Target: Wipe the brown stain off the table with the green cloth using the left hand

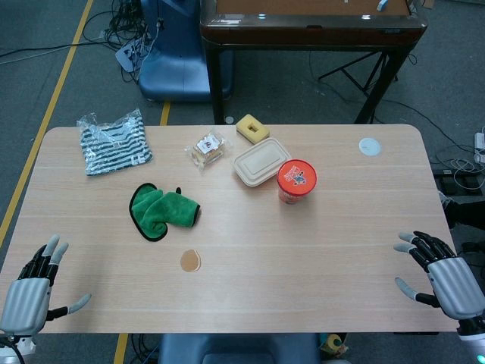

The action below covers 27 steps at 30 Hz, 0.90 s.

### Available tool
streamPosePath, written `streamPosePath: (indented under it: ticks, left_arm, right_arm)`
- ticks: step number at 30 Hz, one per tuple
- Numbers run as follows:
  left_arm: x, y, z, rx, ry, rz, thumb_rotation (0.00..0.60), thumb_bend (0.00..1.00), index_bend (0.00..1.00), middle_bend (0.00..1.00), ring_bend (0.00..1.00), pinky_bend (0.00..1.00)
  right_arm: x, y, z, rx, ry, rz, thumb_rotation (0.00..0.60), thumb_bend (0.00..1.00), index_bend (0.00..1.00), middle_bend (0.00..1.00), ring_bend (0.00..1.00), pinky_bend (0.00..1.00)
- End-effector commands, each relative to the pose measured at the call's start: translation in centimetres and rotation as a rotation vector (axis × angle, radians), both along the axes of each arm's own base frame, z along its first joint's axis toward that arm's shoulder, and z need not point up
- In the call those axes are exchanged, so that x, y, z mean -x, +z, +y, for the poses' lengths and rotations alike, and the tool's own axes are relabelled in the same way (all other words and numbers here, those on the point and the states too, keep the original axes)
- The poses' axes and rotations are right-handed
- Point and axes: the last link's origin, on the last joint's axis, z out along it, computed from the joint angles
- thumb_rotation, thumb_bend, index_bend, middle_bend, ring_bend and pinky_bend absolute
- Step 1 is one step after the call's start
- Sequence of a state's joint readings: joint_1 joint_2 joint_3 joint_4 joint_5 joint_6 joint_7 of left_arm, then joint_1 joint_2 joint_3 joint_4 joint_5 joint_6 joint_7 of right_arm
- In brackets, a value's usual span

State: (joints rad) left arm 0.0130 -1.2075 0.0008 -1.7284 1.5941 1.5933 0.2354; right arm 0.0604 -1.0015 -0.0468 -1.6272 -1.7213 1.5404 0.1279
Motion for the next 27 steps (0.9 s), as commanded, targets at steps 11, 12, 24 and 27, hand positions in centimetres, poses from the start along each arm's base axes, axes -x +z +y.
streamPosePath:
  ticks: [11,12,24,27]
  left_arm:
    - [-0.6,-0.1,0.6,0.011,-0.044,0.006,0.6,0.07,0.07,0.02,0.06,0.18]
    - [-0.7,-0.1,0.8,0.013,-0.058,0.006,0.6,0.07,0.08,0.02,0.06,0.18]
    - [-3.0,-1.3,8.4,0.16,-0.22,-0.027,0.6,0.07,0.1,0.03,0.06,0.18]
    - [-4.0,-1.9,10.8,0.196,-0.251,-0.02,0.6,0.07,0.11,0.04,0.06,0.18]
  right_arm:
    - [0.0,0.1,0.0,0.006,0.002,0.0,0.6,0.33,0.3,0.22,0.14,0.19]
    - [0.0,0.1,0.0,0.006,0.001,0.001,0.6,0.33,0.3,0.22,0.14,0.19]
    - [-0.6,1.5,0.5,0.05,0.006,0.019,0.6,0.33,0.3,0.23,0.14,0.19]
    - [-0.6,1.5,0.6,0.052,0.001,0.021,0.6,0.33,0.3,0.23,0.14,0.19]
